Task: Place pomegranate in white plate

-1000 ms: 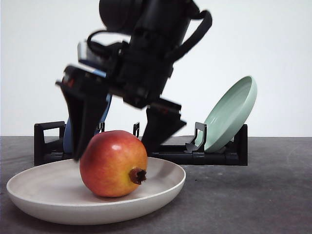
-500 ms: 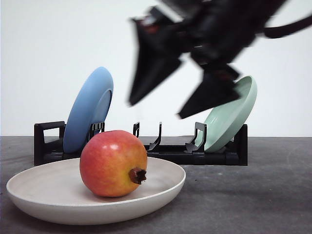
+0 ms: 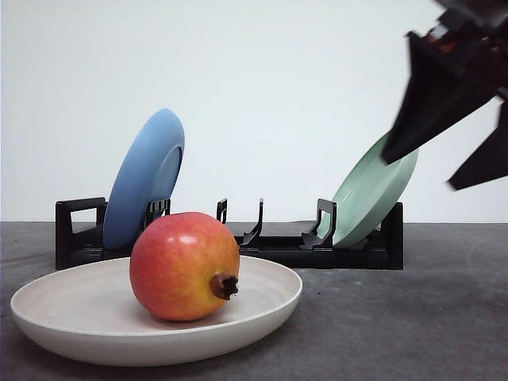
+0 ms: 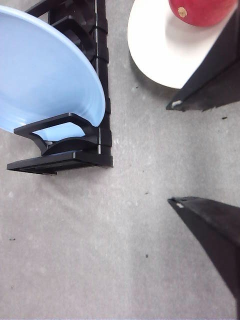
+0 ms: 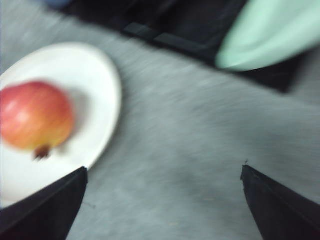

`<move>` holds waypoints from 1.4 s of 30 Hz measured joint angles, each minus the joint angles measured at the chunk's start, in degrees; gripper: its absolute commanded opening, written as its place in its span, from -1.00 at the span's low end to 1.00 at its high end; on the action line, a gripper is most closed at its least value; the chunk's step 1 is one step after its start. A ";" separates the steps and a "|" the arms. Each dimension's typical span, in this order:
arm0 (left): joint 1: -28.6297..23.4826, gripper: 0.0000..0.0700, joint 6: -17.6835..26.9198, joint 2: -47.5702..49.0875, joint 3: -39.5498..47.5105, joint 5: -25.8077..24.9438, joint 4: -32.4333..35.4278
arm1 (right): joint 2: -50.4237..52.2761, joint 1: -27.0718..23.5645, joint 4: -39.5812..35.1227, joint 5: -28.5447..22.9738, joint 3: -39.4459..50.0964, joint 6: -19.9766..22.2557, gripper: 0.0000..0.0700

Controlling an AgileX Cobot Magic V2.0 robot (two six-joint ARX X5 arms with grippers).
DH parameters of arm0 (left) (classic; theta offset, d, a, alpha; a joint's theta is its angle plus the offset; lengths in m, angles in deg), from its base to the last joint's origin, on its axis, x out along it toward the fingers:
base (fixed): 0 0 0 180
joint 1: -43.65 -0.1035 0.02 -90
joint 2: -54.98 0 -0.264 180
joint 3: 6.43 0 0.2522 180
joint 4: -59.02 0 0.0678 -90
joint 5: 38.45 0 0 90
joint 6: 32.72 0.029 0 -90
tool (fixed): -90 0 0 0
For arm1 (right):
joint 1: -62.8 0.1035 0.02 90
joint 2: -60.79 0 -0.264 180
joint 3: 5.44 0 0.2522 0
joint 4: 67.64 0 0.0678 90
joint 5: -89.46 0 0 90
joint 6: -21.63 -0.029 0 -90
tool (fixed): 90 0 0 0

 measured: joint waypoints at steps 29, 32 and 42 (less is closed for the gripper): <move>0.00 -1.00 -0.07 0.02 0.00 -0.33 0.28 | 3.14 -5.16 -1.47 -0.03 0.02 1.87 -0.95; 0.00 -1.00 -0.07 0.02 0.00 -0.33 0.29 | 3.14 -5.16 -2.63 -0.03 0.02 1.88 -0.95; -0.18 -1.00 -0.01 1.02 0.40 -0.17 0.63 | 3.14 -5.16 -5.86 -0.03 0.02 1.90 -0.95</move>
